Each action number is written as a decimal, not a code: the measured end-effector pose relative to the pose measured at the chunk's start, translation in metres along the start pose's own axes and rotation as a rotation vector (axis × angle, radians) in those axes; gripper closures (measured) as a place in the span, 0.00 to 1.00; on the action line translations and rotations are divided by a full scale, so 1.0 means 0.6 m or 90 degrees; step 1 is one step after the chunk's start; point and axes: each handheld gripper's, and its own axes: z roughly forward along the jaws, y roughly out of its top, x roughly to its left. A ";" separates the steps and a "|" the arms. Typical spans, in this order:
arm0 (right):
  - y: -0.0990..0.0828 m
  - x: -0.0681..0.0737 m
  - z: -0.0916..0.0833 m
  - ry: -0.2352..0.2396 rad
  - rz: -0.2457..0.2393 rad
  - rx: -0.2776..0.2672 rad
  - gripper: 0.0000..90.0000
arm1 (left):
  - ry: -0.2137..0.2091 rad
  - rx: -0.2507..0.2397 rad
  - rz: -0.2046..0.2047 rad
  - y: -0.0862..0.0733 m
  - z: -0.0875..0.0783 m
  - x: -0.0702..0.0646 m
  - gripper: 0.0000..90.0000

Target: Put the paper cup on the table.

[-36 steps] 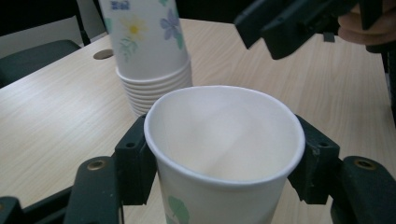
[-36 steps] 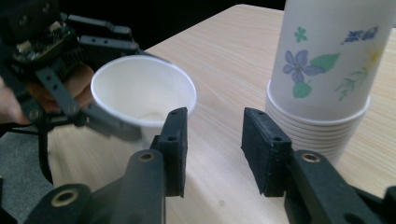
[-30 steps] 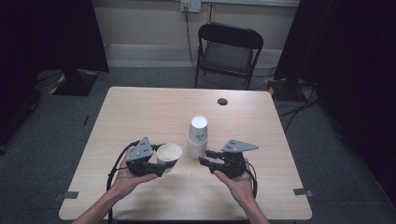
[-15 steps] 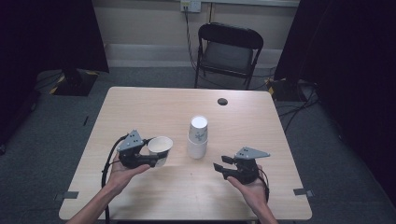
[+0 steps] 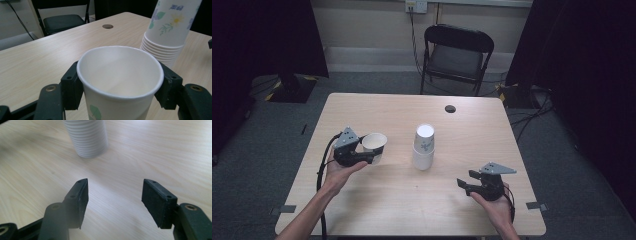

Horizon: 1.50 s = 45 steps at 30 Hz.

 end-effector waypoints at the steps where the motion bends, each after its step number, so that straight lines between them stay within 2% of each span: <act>1: -0.007 -0.011 0.002 -0.007 0.007 0.010 0.40 | 0.002 -0.001 0.000 0.001 0.003 0.004 0.39; 5: -0.018 -0.026 0.006 -0.020 0.012 0.027 0.39 | 0.012 -0.016 -0.002 -0.001 0.018 0.019 0.39; 9: -0.026 -0.037 0.012 -0.033 0.019 0.043 0.37 | 0.027 0.008 0.008 -0.014 0.035 0.028 0.39; 13: -0.027 -0.036 0.018 -0.040 0.012 0.054 0.36 | 0.032 0.007 0.001 -0.019 0.043 0.031 0.38; 15: -0.027 -0.036 0.020 -0.040 0.010 0.058 0.36 | 0.039 0.010 0.011 -0.020 0.047 0.033 0.38; 21: -0.029 -0.038 0.026 -0.046 0.010 0.069 0.35 | 0.039 0.013 0.001 -0.029 0.056 0.039 0.37; 24: -0.030 -0.038 0.027 -0.048 0.009 0.070 0.34 | 0.030 0.012 -0.003 -0.031 0.062 0.035 0.36; 26: -0.031 -0.037 0.026 -0.052 0.007 0.069 0.33 | 0.036 0.019 0.019 -0.034 0.067 0.030 0.36; 28: -0.032 -0.037 0.026 -0.055 0.006 0.073 0.32 | 0.031 0.017 0.013 -0.038 0.071 0.029 0.36; 35: -0.038 -0.033 0.028 -0.065 0.001 0.078 0.28 | 0.028 0.042 0.032 -0.051 0.074 0.019 0.33; 40: -0.042 -0.031 0.029 -0.075 -0.009 0.071 0.26 | 0.021 0.046 0.024 -0.053 0.070 0.020 0.31; 44: -0.047 -0.028 0.031 -0.088 -0.029 0.064 0.25 | 0.015 0.066 0.021 -0.056 0.071 0.020 0.26; 45: -0.047 -0.028 0.031 -0.090 -0.030 0.062 0.25 | 0.015 0.071 0.013 -0.057 0.072 0.020 0.24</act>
